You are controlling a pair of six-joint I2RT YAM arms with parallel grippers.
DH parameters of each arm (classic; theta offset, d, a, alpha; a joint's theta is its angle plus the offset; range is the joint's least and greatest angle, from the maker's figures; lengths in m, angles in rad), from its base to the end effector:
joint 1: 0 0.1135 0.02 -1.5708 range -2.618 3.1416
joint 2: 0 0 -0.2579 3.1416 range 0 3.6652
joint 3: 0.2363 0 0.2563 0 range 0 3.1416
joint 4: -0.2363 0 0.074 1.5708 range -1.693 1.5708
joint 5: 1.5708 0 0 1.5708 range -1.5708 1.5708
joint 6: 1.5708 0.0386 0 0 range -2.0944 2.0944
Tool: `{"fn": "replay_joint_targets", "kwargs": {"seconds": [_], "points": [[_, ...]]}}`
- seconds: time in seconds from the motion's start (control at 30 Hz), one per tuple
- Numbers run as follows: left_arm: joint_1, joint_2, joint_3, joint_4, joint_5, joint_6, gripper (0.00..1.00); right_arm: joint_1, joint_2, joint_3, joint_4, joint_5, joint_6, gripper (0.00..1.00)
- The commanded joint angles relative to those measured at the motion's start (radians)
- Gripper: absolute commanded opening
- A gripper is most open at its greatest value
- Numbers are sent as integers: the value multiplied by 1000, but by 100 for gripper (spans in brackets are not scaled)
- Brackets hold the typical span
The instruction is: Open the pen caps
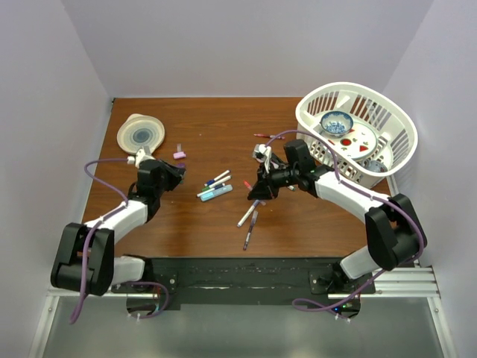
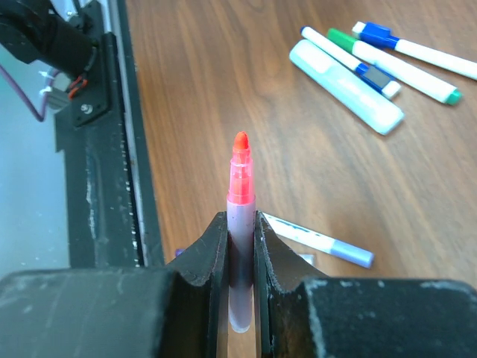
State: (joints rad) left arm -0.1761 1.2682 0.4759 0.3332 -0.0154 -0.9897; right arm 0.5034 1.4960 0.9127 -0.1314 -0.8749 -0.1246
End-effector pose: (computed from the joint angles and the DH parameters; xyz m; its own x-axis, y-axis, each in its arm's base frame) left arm 0.2578 -0.0453 0.1745 -0.3746 -0.7822 -0.4978 -0.2760 0.6066 -0.7456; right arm 0.2628 0.1785 0.2188 -0.4681 -0.3487 -0.8119 -0.8820 0.2404 0.4052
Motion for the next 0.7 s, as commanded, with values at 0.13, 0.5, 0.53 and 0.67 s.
{"fn": "replay_joint_targets", "kwargs": {"seconds": [0.13, 0.5, 0.53, 0.67], "points": [[69, 102, 1, -68, -72, -40, 7, -20, -16, 35, -33, 10, -58, 0], [144, 272, 79, -28, -58, -59, 17, -39, -5, 37, -37, 4, -60, 0], [144, 286, 92, -28, -57, -60, 22, -40, -3, 38, -37, 7, -60, 0], [145, 364, 164, -66, -51, -55, 38, -52, -6, 38, -40, 2, -61, 0]]}}
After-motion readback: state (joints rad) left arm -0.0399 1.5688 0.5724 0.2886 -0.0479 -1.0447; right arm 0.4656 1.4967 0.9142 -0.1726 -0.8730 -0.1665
